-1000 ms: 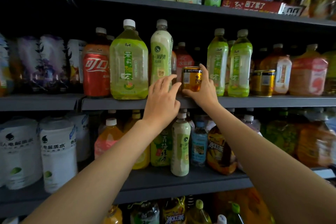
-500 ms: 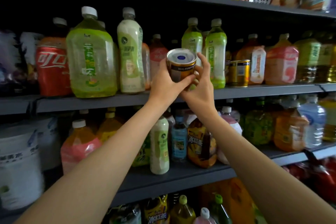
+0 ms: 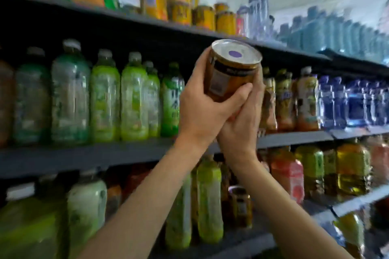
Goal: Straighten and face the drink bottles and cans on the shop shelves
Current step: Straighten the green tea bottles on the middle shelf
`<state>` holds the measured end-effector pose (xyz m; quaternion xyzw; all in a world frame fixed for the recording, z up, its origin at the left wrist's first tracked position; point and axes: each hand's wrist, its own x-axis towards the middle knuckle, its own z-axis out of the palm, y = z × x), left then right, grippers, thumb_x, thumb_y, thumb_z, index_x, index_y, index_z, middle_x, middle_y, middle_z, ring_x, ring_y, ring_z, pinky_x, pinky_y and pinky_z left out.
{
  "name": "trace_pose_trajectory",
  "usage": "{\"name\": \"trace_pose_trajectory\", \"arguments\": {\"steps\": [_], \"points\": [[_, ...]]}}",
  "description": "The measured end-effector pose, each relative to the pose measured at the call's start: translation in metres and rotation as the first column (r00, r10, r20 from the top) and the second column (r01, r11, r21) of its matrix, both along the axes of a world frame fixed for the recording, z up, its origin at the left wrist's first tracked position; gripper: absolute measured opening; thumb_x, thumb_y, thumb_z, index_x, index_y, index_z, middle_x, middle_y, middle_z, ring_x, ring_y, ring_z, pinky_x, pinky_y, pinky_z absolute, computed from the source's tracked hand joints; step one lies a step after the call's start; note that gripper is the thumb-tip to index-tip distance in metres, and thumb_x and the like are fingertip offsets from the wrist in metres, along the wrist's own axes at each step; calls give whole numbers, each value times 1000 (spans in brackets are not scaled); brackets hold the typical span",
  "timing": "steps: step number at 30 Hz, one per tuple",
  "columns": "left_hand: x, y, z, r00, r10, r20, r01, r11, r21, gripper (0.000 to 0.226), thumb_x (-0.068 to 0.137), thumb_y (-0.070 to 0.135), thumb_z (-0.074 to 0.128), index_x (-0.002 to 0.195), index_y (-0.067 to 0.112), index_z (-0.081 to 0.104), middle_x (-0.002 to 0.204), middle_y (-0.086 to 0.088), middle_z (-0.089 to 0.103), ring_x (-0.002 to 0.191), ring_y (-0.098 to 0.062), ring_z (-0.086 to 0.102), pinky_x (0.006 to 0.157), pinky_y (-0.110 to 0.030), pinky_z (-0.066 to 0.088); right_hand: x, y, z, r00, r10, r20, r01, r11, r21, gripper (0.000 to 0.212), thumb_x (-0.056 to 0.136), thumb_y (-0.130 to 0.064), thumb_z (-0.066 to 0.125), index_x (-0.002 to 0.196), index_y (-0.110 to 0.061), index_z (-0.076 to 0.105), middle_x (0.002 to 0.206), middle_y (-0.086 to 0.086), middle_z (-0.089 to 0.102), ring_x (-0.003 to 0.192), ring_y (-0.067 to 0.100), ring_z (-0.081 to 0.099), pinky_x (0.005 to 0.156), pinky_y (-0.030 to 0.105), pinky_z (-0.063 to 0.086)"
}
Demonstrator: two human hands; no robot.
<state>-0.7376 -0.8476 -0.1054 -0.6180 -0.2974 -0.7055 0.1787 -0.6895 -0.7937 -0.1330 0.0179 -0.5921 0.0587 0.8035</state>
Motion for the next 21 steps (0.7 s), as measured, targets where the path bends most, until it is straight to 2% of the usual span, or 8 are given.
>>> {"name": "trace_pose_trajectory", "arguments": {"steps": [4, 7, 10, 12, 14, 16, 18, 21], "points": [[-7, -21, 125, 989, 124, 80, -124, 992, 0, 80, 63, 38, 75, 134, 16, 45, 123, 2, 60, 113, -5, 56, 98, -27, 46, -3, -17, 129, 977, 159, 140, -156, 987, -33, 78, 78, -30, 60, 141, 0, 26, 137, 10, 43, 130, 17, 41, 110, 30, 34], [-15, -42, 202, 972, 218, 92, -213, 976, -52, 78, 69, 39, 76, 136, 15, 44, 126, 1, 59, 114, -8, 55, 98, -24, 45, -7, -32, 216, 949, 170, 264, -161, 985, -57, 74, 76, -27, 64, 138, -5, 30, 135, 11, 46, 127, 18, 45, 107, 28, 38], [-31, -57, 263, 955, 256, 152, -222, 953, -207, 65, 78, 35, 72, 135, 21, 43, 125, 4, 59, 113, -7, 54, 96, -22, 44, -10, -49, 287, 886, 192, 423, -160, 981, -111, 60, 77, -16, 68, 128, -18, 36, 115, -8, 55, 108, -7, 52, 91, 12, 44], [-49, -66, 284, 950, 146, 275, -46, 939, -340, 48, 84, 33, 65, 129, 26, 49, 120, 4, 62, 111, -11, 57, 94, -27, 46, -14, -52, 316, 803, 260, 536, -157, 960, -231, 57, 79, -15, 73, 119, -26, 34, 95, -24, 49, 88, -22, 52, 77, 0, 41], [-66, -75, 291, 927, 24, 374, 156, 883, -444, 36, 90, 30, 58, 126, 30, 53, 113, 6, 65, 105, -10, 60, 81, -22, 48, -20, -45, 328, 691, 408, 597, -190, 899, -394, 68, 74, -19, 78, 128, -22, 37, 96, -23, 48, 93, -12, 55, 85, 9, 43], [-77, -83, 292, 926, 37, 376, 188, 818, -544, 42, 93, 24, 55, 134, 31, 46, 113, 9, 63, 97, -2, 59, 69, -14, 47, -31, -38, 329, 616, 475, 628, -181, 862, -474, 92, 70, -21, 82, 143, -20, 26, 119, -13, 50, 109, 4, 53, 99, 30, 44], [-81, -84, 295, 921, 89, 379, 171, 781, -600, 50, 94, 20, 53, 140, 32, 38, 116, 9, 60, 92, 3, 55, 64, -11, 45, -42, -32, 328, 593, 490, 639, -185, 855, -484, 103, 69, -20, 82, 147, -24, 15, 139, -1, 44, 120, 16, 50, 103, 39, 43], [-84, -82, 297, 924, 223, 311, 39, 753, -656, 61, 88, 21, 62, 141, 33, 34, 126, 7, 57, 106, -5, 54, 92, -24, 44, -58, -29, 323, 614, 479, 627, -223, 867, -445, 96, 72, -17, 79, 146, -24, 18, 133, -4, 47, 112, 13, 53, 97, 28, 45]]}}
